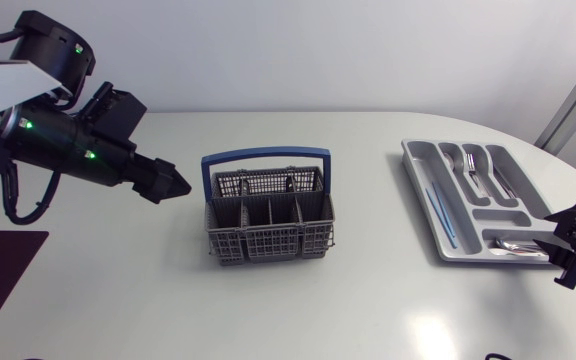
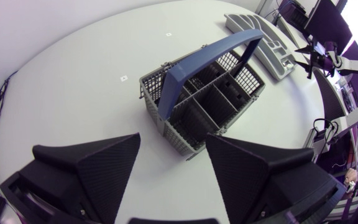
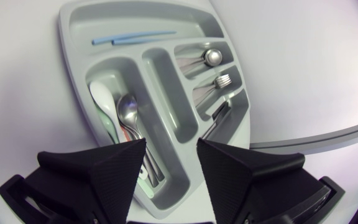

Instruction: Unload the cutlery basket into the drawer organizer.

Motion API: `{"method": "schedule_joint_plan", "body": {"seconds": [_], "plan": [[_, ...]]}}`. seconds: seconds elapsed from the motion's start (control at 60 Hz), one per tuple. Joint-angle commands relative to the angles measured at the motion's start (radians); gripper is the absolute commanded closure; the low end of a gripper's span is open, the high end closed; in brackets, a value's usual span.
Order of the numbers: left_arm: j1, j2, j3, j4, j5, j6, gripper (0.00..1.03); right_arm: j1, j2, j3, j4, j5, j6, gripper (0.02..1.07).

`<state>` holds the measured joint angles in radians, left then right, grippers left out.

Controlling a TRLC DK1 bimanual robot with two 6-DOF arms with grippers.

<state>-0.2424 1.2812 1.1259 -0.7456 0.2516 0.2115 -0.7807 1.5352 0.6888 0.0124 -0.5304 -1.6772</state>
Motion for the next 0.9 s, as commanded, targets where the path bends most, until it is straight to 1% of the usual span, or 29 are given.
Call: {"method": "schedule_joint_plan", "body": {"seconds": [0.0, 0.067, 0.15, 0.2, 0.267, 0.35, 0.4, 0.467, 0.5, 0.633, 0.883], "plan": [[0.014, -0.011, -0.044, 0.014, -0.011, 0.028, 0.29, 0.052, -0.116, -0.034, -0.097, -0.020, 0.076, 0.37], [0.025, -0.010, -0.061, 0.029, -0.011, 0.031, 0.29, 0.116, -0.201, -0.051, -0.164, -0.023, 0.134, 0.36], [0.034, -0.002, -0.089, 0.049, -0.014, 0.048, 0.29, 0.242, -0.313, -0.094, -0.187, -0.010, 0.246, 0.36], [0.037, 0.006, -0.101, 0.055, -0.015, 0.054, 0.29, 0.337, -0.371, -0.115, -0.203, 0.020, 0.323, 0.36], [0.043, 0.024, -0.127, 0.080, -0.026, 0.068, 0.29, 0.511, -0.435, -0.138, -0.201, 0.102, 0.444, 0.36], [0.054, 0.050, -0.146, 0.091, -0.026, 0.085, 0.29, 0.707, -0.454, -0.140, -0.190, 0.207, 0.576, 0.36], [0.054, 0.061, -0.153, 0.095, -0.026, 0.089, 0.29, 0.810, -0.434, -0.127, -0.160, 0.259, 0.657, 0.36], [0.054, 0.072, -0.163, 0.111, -0.026, 0.097, 0.29, 0.900, -0.391, -0.100, -0.141, 0.303, 0.735, 0.36], [0.048, 0.076, -0.167, 0.117, -0.026, 0.101, 0.29, 0.966, -0.342, -0.071, -0.115, 0.342, 0.792, 0.36], [0.026, 0.096, -0.178, 0.130, -0.025, 0.109, 0.29, 1.051, -0.233, 0.011, -0.094, 0.362, 0.910, 0.36], [0.011, 0.135, -0.186, 0.157, -0.025, 0.134, 0.29, 1.164, -0.109, 0.104, -0.097, 0.380, 1.030, 0.36]]}}
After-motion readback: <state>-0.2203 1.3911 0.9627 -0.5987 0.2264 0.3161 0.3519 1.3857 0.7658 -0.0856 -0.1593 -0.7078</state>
